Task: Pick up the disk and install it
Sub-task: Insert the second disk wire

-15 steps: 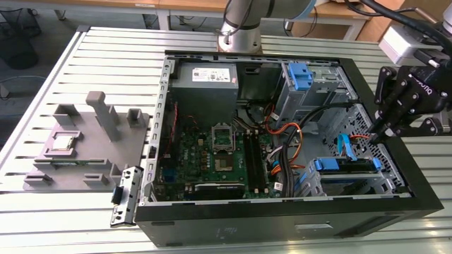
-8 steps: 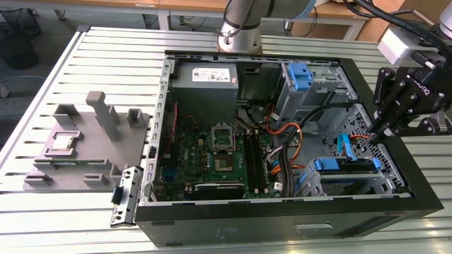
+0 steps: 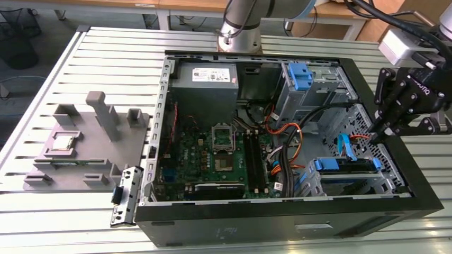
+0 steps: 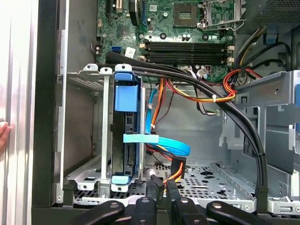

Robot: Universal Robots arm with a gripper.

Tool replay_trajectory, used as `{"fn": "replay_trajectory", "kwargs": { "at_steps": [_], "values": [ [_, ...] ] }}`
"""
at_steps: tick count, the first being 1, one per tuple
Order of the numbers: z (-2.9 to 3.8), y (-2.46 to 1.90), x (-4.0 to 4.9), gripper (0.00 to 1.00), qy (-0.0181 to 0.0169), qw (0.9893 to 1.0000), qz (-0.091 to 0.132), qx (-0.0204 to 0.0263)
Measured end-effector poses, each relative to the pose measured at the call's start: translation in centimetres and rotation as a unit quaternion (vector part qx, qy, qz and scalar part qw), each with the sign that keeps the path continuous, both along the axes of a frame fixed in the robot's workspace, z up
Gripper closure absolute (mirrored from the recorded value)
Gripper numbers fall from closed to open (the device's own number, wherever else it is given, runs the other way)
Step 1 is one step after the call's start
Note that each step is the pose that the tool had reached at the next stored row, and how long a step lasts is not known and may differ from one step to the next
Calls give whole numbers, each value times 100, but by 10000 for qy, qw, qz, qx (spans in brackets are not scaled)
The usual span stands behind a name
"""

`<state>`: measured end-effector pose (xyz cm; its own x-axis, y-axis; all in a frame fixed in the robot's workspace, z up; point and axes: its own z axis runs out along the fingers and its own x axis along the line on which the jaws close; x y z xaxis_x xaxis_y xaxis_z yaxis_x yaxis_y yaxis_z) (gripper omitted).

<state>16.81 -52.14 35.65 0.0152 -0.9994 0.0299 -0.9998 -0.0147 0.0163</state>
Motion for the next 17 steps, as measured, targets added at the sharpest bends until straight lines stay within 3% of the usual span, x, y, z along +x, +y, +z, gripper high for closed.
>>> {"fn": "replay_trajectory", "kwargs": {
  "at_steps": [5,12,17],
  "values": [
    [-26,11,13,76,0,10000,-1,-19],
    [-53,13,16,76,0,10000,-1,-97],
    [-75,13,16,76,0,9999,-1,-127]
  ]
}}
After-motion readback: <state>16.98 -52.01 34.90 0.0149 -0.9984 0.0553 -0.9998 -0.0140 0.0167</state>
